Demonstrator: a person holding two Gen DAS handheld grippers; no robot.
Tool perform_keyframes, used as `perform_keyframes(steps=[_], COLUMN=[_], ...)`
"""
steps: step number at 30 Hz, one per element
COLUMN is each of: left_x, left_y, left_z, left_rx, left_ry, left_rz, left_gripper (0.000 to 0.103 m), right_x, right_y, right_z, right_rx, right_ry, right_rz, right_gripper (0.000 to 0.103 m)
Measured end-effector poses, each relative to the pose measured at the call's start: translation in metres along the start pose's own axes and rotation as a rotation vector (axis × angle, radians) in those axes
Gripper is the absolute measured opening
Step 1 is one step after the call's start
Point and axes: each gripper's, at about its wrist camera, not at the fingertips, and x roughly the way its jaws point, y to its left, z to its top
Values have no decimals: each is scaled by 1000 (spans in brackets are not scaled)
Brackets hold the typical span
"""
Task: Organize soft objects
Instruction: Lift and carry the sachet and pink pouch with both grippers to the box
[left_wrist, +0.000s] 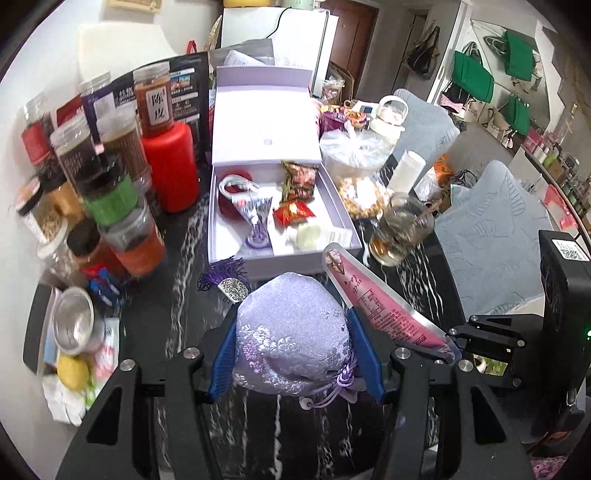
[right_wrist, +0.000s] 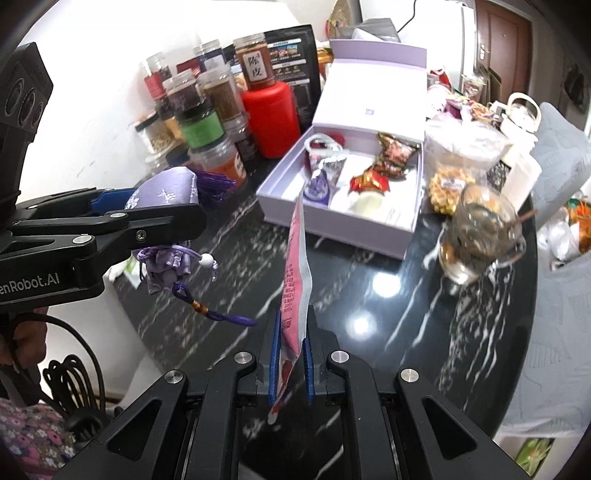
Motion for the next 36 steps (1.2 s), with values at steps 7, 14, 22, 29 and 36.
perform_keyframes(steps=[7, 14, 22, 29, 36], left_x=[6, 8, 16, 26, 41], left_y=[10, 17, 22, 25, 28], left_z=[40, 76, 109, 132, 152], left_rx=[27, 60, 114, 141, 165], left_ry=[-34, -84, -117, -130, -131], left_rz=[-22, -27, -25, -34, -43], left_gripper=[56, 56, 56, 56, 56], right_x=[2, 1, 8, 17, 30], right_y=[-7, -18, -30, -38, -49], right_z=[37, 68, 96, 117, 131], right_rx=[2, 16, 29, 41, 73], right_ry=[-39, -82, -108, -130, -131], right_rz=[-26, -59, -73, -81, -81], right_gripper=[11, 11, 11, 11, 11])
